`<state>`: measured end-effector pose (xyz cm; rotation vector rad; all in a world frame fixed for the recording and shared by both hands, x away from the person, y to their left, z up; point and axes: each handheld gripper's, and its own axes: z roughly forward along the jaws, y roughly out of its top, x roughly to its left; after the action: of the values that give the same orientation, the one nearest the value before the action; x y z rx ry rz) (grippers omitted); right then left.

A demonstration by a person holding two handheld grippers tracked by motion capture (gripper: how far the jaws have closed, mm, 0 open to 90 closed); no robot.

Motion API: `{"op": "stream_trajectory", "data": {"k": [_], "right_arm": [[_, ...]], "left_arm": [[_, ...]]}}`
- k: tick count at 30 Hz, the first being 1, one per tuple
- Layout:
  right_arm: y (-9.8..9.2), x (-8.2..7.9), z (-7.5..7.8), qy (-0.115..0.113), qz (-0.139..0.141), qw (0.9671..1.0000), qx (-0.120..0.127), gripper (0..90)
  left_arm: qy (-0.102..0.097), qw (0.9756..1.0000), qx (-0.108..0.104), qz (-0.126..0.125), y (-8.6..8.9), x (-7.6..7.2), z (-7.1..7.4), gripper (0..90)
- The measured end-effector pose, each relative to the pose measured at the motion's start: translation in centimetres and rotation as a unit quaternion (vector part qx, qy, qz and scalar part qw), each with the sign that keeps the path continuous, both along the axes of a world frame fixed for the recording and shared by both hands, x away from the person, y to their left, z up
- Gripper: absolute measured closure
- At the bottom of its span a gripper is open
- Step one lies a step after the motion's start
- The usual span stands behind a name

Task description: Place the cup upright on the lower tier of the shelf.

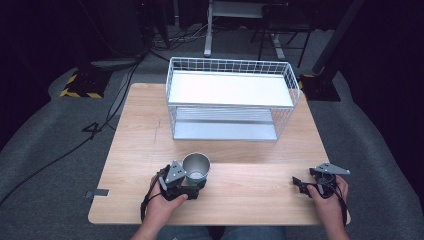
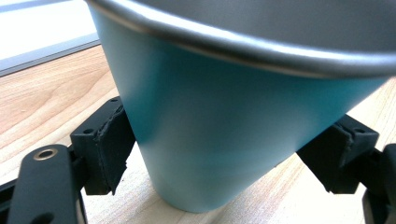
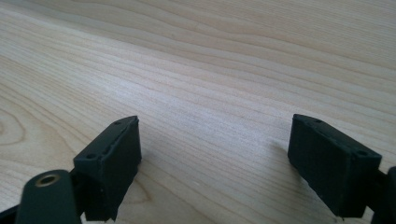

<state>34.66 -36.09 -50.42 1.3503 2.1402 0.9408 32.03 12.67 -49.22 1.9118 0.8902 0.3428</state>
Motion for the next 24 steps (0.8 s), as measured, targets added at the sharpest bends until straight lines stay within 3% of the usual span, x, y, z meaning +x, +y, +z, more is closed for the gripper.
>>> {"op": "stream_trajectory", "data": {"k": [14,20,24], "right_arm": [[0.0,0.0,0.0,-0.001,-0.001,1.0000,-0.001,17.6],[0.0,0.0,0.0,0.000,0.000,1.0000,-0.001,17.6],[0.0,0.0,0.0,0.000,0.000,1.0000,0.000,17.6]], "left_arm": [[0.004,0.9999,0.008,-0.007,-0.4,0.0,0.5,19.3],[-0.005,0.9998,0.013,-0.012,-0.8,0.1,1.3,19.3],[-0.013,0.9999,0.001,-0.010,-1.1,0.3,2.1,19.3]]}}
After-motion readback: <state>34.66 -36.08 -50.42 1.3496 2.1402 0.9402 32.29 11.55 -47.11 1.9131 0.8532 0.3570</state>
